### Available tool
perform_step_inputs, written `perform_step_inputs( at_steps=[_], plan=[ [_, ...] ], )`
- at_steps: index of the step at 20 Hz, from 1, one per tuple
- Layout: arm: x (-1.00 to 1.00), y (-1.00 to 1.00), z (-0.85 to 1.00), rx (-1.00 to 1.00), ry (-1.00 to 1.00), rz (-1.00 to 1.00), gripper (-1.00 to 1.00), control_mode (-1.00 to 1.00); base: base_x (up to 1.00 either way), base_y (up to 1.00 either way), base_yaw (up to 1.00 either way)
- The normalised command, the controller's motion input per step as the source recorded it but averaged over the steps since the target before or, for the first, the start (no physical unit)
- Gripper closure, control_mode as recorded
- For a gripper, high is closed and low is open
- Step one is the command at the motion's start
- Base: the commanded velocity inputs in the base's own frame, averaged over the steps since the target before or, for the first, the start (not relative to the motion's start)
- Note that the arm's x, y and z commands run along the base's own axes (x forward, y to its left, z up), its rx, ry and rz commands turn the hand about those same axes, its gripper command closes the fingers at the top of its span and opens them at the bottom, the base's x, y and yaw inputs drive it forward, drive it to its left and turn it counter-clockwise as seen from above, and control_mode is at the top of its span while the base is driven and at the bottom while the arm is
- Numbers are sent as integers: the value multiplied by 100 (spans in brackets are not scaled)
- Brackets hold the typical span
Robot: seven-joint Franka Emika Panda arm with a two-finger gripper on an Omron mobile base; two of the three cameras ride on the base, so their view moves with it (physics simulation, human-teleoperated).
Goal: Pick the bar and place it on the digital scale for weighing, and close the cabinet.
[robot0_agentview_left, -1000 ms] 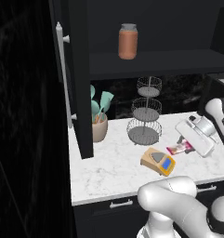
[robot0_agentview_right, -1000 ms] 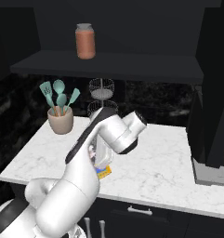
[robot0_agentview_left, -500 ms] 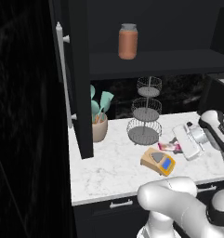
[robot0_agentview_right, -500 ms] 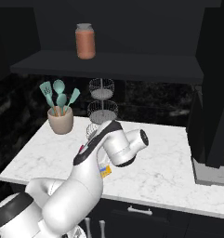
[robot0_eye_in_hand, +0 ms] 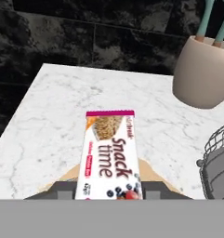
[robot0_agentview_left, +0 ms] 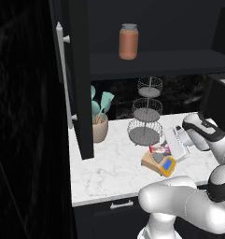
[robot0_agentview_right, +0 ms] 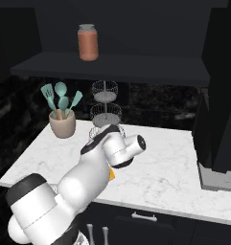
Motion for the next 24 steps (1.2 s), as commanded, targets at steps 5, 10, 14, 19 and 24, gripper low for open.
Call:
perform_step_inputs(
  at_steps=[5,10,14,19,24],
  plan=[
    [47,11,-39,-2,0,-2,100,-100,0,0,0],
    [32,3,-42,-1,0,-2,100,-100,0,0,0],
    [34,0,-42,0,0,-1,100,-100,0,0,0],
    [3,0,-40,0,0,0,100,-100,0,0,0],
    [-34,8,-28,0,-1,0,100,-100,0,0,0]
  ],
)
